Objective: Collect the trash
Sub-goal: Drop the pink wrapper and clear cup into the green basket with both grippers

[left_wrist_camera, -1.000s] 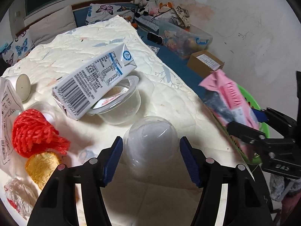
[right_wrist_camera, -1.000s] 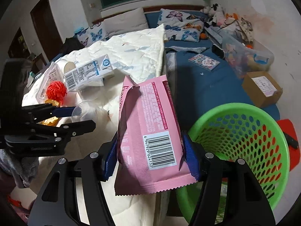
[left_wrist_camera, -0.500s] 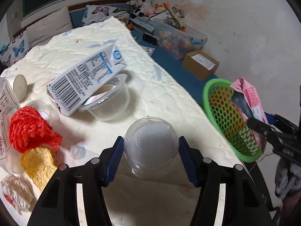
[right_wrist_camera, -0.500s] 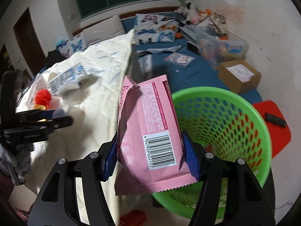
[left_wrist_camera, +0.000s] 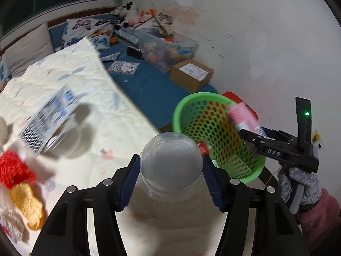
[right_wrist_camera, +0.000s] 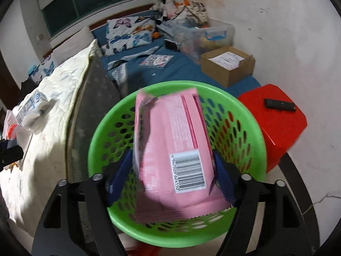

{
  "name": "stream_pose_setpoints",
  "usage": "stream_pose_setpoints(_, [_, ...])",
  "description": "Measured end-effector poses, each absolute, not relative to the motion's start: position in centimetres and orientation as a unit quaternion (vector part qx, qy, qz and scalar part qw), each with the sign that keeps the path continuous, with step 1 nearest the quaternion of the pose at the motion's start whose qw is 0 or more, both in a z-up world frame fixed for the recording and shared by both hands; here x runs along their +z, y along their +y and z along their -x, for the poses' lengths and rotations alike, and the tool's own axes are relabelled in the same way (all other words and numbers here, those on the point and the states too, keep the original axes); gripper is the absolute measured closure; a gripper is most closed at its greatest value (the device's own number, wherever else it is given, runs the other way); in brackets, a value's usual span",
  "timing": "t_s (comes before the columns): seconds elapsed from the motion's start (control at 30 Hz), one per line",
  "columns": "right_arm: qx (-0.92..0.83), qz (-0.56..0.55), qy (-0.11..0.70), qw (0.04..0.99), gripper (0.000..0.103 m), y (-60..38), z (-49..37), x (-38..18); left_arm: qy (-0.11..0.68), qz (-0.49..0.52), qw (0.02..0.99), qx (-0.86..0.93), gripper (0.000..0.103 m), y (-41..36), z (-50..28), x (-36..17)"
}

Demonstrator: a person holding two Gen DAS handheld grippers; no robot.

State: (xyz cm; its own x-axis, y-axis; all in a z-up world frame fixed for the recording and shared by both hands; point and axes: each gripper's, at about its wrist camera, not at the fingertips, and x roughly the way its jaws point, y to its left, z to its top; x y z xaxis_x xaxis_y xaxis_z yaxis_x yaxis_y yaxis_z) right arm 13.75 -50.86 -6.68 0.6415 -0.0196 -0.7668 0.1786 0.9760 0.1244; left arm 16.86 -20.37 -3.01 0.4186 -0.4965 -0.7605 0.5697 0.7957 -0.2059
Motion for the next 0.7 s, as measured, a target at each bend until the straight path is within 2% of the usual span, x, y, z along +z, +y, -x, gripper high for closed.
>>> stream_pose_setpoints(0.4, [-0.073, -0.112, 0.396, 0.908, 0.021, -53.1, -10.3, -5.4, 0.444, -0.09, 0.815, -0.362, 0.046, -28.8, -17.4, -3.8])
stream_pose_setpoints(0.7, [-0.078, -0.126, 0.378, 0.914, 0.021, -54.2, -7.8, -4.5, 0.453, -0.096, 0.803, -0.376, 0.045, -31.8, -17.7, -4.5])
